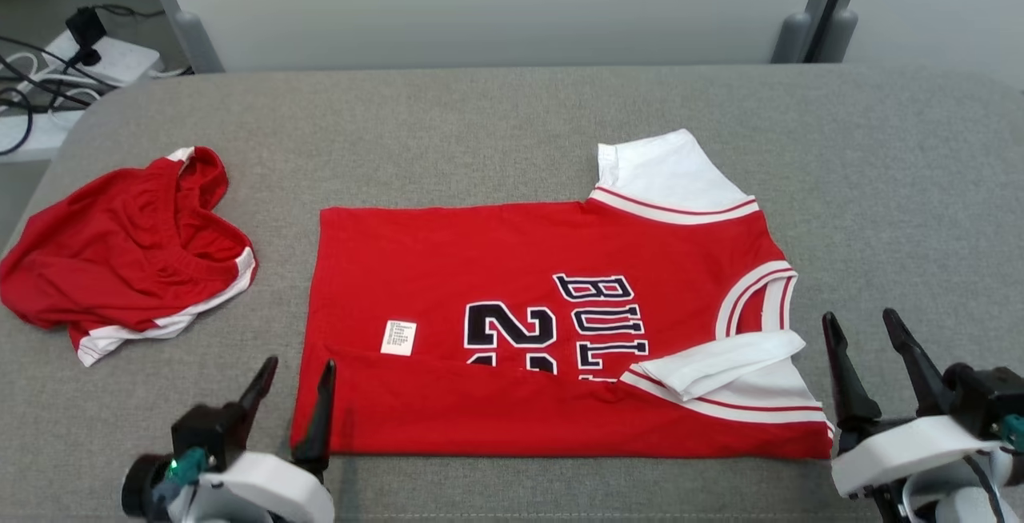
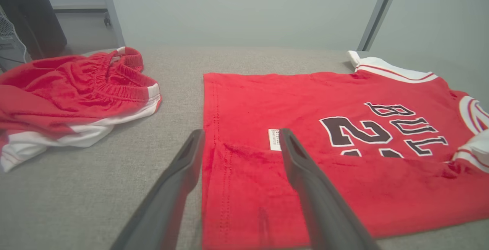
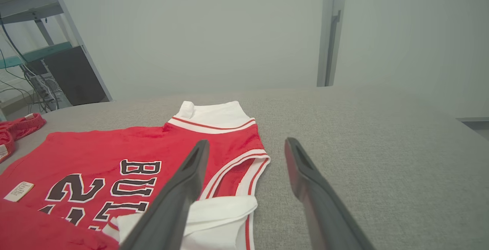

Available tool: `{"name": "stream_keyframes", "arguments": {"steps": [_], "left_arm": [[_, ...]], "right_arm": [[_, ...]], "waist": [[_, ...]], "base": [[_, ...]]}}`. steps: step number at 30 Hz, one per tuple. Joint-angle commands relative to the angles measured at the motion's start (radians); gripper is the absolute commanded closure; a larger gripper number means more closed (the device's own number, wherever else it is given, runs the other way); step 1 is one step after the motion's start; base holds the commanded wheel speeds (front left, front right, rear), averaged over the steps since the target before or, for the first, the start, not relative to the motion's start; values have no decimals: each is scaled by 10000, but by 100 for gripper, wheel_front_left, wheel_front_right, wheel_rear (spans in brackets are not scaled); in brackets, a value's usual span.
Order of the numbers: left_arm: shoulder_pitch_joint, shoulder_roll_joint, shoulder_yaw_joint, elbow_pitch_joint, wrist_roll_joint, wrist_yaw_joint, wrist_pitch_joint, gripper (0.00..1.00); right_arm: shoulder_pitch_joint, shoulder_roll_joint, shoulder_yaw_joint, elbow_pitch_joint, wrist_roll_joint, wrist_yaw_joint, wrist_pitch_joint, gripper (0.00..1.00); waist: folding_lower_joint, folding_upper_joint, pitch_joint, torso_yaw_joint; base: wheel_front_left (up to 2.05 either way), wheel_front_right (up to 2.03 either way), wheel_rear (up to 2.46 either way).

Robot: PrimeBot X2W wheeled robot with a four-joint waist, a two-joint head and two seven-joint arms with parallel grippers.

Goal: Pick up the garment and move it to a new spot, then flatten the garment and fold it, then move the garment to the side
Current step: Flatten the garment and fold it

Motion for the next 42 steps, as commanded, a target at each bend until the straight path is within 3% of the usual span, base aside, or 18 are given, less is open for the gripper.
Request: {"name": "stream_keyframes", "arguments": {"steps": [1,12,17,20,42], "left_arm": [[-821,243,331,-137,-51,-90,-132,0],[-4295,1556,-1022,1667,-753,-389,-33,0],[-5532,2248,-1767,2401,-1752,-392,210,0],[-7604,3313,-2651,3973,-3442,-394,385,0],[-7772,3684,-3858,4464,-5766,-394,81,0]], "right_arm": [[-496,-136,243,-311,-19,-29,-133,0],[-2428,32,1117,-363,-20,-29,-133,0],[-2811,220,1354,-333,84,-29,-133,0],[-3172,383,1603,-372,192,-29,-134,0],[-3125,415,1907,-361,306,-29,-134,0]], "waist": [[0,0,476,-74],[0,0,2605,-571],[0,0,3262,-890],[0,0,4200,-1480],[0,0,4367,-1333]], "base": [[0,0,0],[0,0,0],[0,0,0],[0,0,0],[0,0,0]]}}
